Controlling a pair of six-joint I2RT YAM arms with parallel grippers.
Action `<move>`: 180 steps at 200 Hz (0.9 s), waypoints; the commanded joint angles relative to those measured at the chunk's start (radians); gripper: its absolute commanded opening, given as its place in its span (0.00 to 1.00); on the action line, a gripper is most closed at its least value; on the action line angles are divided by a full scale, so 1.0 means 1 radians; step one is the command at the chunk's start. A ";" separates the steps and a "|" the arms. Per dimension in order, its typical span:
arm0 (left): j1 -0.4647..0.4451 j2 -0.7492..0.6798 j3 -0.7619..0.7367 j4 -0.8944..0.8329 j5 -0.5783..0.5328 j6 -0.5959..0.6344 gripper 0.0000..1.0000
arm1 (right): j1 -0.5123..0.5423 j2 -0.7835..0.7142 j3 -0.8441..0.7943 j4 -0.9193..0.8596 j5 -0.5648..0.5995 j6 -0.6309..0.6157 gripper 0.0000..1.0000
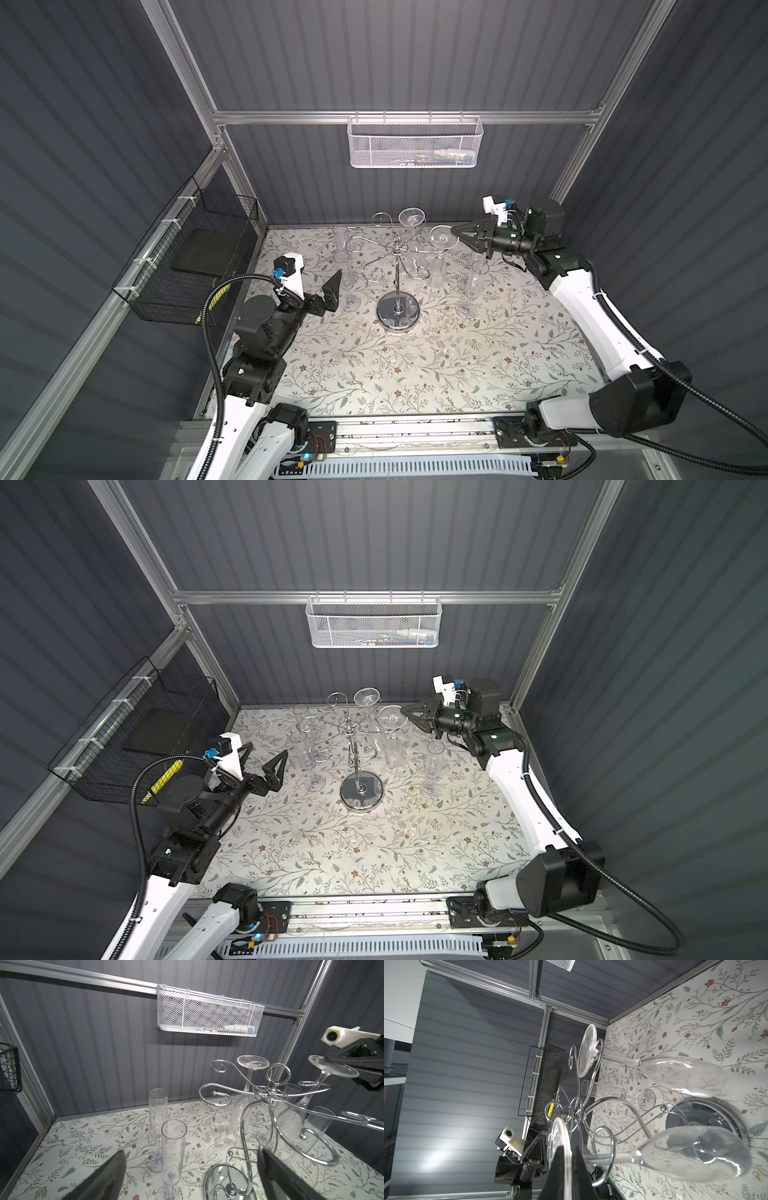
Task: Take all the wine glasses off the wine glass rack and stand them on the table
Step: 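Lift the wine glass off the rack with the right gripper while the left gripper approaches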
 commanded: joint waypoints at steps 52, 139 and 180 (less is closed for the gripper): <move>0.007 -0.012 0.028 0.001 0.005 0.018 1.00 | 0.069 -0.025 0.022 0.003 -0.002 0.026 0.00; 0.007 -0.023 0.059 -0.039 -0.010 0.015 1.00 | 0.103 0.138 0.214 -0.031 0.061 -0.002 0.00; 0.007 -0.020 0.094 -0.051 -0.014 -0.050 1.00 | 0.064 0.158 0.245 -0.057 0.092 -0.023 0.00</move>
